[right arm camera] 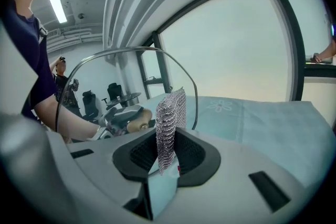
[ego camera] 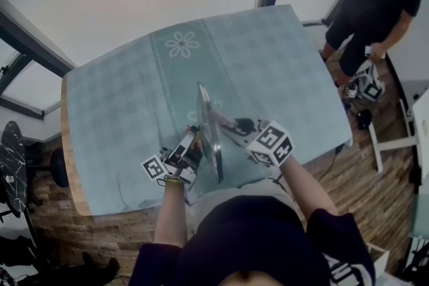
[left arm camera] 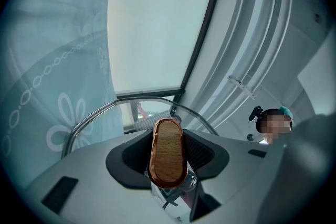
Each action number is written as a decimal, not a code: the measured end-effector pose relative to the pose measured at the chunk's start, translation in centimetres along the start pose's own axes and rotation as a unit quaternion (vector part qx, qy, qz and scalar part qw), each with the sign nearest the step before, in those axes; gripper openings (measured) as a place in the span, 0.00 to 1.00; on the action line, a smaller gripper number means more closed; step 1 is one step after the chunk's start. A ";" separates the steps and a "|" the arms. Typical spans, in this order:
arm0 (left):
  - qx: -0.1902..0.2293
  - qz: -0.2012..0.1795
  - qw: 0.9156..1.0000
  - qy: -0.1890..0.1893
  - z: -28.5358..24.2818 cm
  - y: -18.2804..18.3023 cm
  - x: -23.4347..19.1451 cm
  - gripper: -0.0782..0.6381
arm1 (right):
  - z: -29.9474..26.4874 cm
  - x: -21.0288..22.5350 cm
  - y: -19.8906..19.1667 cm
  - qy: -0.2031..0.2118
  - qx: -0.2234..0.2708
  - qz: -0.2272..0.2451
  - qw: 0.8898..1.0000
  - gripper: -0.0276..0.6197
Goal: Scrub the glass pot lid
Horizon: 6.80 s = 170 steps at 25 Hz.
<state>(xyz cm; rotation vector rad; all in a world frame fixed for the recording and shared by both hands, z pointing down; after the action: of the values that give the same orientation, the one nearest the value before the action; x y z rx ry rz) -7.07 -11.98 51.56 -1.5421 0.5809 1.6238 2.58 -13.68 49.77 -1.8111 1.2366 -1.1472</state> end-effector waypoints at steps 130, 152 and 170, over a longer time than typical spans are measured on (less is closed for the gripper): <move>-0.135 -0.336 0.803 0.474 0.0 -3.6 -9.2 0.34 | 8.6 1.0 -6.1 -0.113 0.106 -0.157 0.975 0.17; -0.143 -0.378 0.766 0.499 -0.7 -4.8 -10.8 0.39 | 7.0 -1.8 -5.2 -0.087 0.089 -0.124 0.984 0.17; -0.009 -0.393 0.779 0.489 5.4 -7.0 -2.7 0.49 | 5.3 -7.4 -5.3 -0.032 0.063 -0.089 0.994 0.17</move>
<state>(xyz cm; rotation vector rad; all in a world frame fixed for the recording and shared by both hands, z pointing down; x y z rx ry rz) -4.92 -4.38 56.39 -2.1868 0.3219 0.1149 8.11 -4.70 49.98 -1.8769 0.9596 -1.2259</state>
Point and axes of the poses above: the fingertips, and each gripper's own axes: z backward along the fingers, x to its right, y out of its top, the point moved 1 cm from there along z, backward along the fingers, and after that the axes turned 14 degrees about y, right-handed, at the moved point
